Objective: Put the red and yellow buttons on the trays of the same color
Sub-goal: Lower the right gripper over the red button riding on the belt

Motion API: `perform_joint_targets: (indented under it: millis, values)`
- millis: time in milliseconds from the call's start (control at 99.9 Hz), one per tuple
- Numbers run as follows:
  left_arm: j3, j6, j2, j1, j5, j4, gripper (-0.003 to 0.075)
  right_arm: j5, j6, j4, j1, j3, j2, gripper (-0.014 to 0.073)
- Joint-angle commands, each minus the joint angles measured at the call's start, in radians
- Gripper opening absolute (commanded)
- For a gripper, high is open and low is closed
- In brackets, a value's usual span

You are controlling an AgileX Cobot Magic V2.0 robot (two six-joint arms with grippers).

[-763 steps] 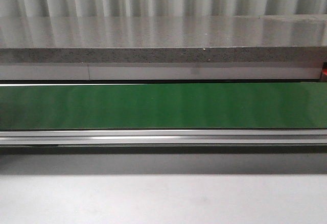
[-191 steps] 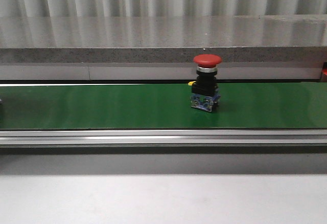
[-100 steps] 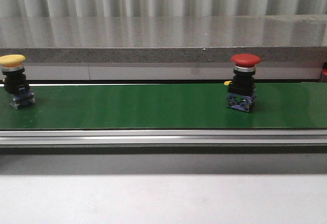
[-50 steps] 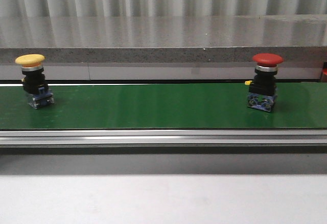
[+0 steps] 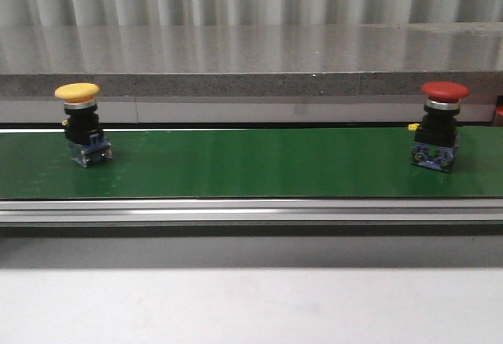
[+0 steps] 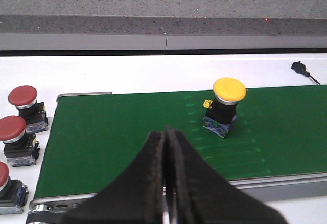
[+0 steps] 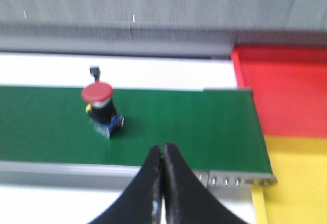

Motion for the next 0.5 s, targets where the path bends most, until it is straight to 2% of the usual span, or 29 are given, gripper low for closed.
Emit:
perform_joint_targets:
  millis: [0, 80, 180, 420, 490]
  values:
    - [-0.027, 0.003, 0.001, -0.01, -0.08, -0.002, -0.002, 0.086, -0.001, 0.012, -0.005, -0.143, 0.136, -0.0067]
    - [-0.023, 0.003, 0.001, -0.01, -0.08, -0.002, -0.002, 0.158, -0.001, 0.015, -0.005, -0.232, 0.232, -0.0067]
    - [-0.02, 0.003, 0.001, -0.01, -0.08, -0.002, -0.002, 0.172, -0.001, 0.015, -0.005, -0.292, 0.334, -0.0067]
    - [-0.02, 0.003, 0.001, -0.01, -0.08, -0.002, -0.002, 0.173, -0.001, 0.02, -0.005, -0.304, 0.447, -0.0064]
    - [-0.02, 0.003, 0.001, -0.01, -0.08, -0.002, -0.002, 0.175, -0.001, 0.02, -0.005, -0.304, 0.465, -0.0037]
